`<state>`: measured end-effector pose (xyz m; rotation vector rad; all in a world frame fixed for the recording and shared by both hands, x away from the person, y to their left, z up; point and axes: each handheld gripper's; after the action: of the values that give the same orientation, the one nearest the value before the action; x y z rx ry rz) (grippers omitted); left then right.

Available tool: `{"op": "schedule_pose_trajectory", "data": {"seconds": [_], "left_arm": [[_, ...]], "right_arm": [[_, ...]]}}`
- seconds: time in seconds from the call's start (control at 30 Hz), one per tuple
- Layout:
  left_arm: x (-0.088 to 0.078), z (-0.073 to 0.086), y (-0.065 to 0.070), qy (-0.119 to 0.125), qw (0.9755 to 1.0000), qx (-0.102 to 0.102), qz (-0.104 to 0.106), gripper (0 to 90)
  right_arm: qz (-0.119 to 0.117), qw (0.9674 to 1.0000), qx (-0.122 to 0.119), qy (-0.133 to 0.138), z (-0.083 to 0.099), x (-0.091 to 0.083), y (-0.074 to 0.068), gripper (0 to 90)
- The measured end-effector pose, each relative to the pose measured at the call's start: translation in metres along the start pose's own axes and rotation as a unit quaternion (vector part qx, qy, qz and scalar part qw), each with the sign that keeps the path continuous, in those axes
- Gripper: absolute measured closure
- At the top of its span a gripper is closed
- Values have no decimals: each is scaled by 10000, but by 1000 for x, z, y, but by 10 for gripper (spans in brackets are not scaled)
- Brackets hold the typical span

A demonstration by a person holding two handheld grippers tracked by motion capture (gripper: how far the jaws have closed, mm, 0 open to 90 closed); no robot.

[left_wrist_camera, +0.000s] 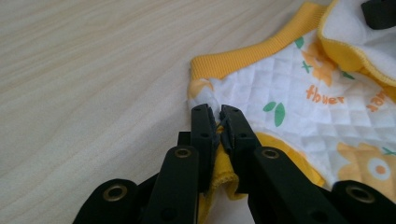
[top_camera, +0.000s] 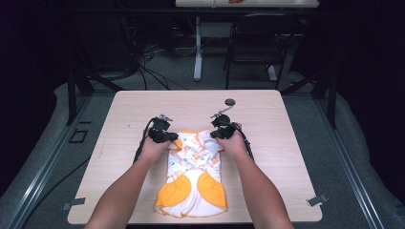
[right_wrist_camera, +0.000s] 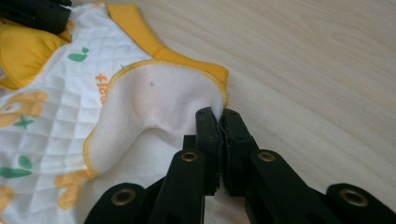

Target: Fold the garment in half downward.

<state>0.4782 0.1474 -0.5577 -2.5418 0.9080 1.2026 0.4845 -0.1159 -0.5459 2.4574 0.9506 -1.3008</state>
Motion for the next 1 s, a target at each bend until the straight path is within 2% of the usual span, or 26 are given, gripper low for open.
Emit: {"op": "schedule_pose_trajectory", "data": {"seconds": [0.17, 0.3, 0.37, 0.47, 0.57, 0.63, 0.73, 0.77, 0.8, 0.83, 1.0], "left_arm": [[-17, -6, 1, 180, 9998, 69, 50, 847], [-35, -14, 5, 398, 9991, 141, 47, 848], [-38, -15, 5, 442, 9989, 153, 31, 848], [-48, -20, 8, 530, 9983, 248, 13, 849], [-56, -24, 10, 638, 9974, 319, -26, 848], [-62, -27, 10, 704, 9969, 353, -49, 848], [-71, -33, 10, 850, 9956, 376, -89, 848], [-74, -34, 10, 911, 9950, 399, -85, 848], [-78, -36, 10, 954, 9946, 406, -103, 848], [-83, -39, 10, 1019, 9937, 453, -113, 848], [-89, -40, 12, 1101, 9924, 555, -24, 848]], "right_arm": [[-85, 9998, -93, 167, -1, -16, 2, 871], [-55, 9987, -250, 439, -3, -35, -2, 871], [-23, 9984, -245, 513, -3, -38, -3, 871], [25, 9965, -398, 732, -4, -50, -9, 871], [63, 9961, -521, 706, -6, -55, -11, 871], [147, 9943, -656, 826, -13, -65, -14, 871], [196, 9927, -692, 964, -18, -72, -17, 871], [233, 9913, -819, 1005, -23, -80, -19, 871], [233, 9913, -819, 1005, -23, -80, -19, 871], [254, 9902, -835, 1092, -26, -87, -20, 871], [339, 9886, -942, 1125, -29, -93, -24, 871]]}}
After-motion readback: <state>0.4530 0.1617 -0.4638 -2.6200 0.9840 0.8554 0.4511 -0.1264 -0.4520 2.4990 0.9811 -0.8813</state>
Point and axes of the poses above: each handheld gripper's, and its own axes: x roughly forward along the jaws, z roughly out of its underside, y roughly to its right, and after that the axes turned 2 degrees about -z, right-handed
